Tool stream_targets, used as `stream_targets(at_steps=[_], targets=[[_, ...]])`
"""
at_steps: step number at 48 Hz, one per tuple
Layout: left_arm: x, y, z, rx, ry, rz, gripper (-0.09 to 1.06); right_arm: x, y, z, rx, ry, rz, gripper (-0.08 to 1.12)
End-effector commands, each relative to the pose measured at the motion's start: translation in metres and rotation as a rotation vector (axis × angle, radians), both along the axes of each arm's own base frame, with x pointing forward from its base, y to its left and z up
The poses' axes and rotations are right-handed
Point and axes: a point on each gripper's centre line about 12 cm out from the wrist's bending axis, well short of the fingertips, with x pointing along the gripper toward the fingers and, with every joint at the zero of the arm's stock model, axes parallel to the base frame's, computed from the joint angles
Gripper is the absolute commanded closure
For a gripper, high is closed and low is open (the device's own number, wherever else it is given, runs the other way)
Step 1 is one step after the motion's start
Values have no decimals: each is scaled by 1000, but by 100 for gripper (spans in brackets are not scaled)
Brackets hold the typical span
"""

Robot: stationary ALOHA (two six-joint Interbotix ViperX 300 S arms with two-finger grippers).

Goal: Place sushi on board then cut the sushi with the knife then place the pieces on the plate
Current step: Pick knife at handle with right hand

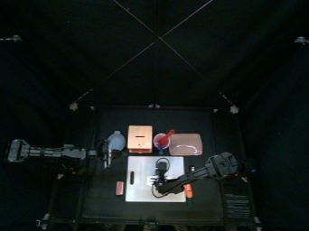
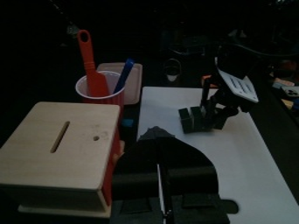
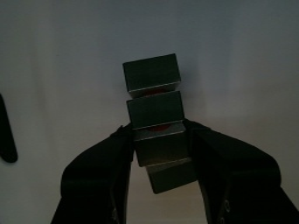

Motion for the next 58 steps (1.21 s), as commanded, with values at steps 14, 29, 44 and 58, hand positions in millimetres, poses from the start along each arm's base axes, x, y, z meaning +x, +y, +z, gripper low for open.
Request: stream_targets(at_steps=[14, 29, 44, 58], targets=[[2, 0, 5, 3, -14, -1, 100, 5, -3, 13, -23, -32, 6, 27], [2, 0, 4, 1, -11, -1, 100, 4, -3, 15, -27, -31, 19, 14], [2, 0, 4, 0, -11, 0, 100, -3, -13, 75, -76, -79, 199, 14], [2, 0, 4, -3, -13, 1, 100, -19, -48, 138, -115, -49, 426, 14]])
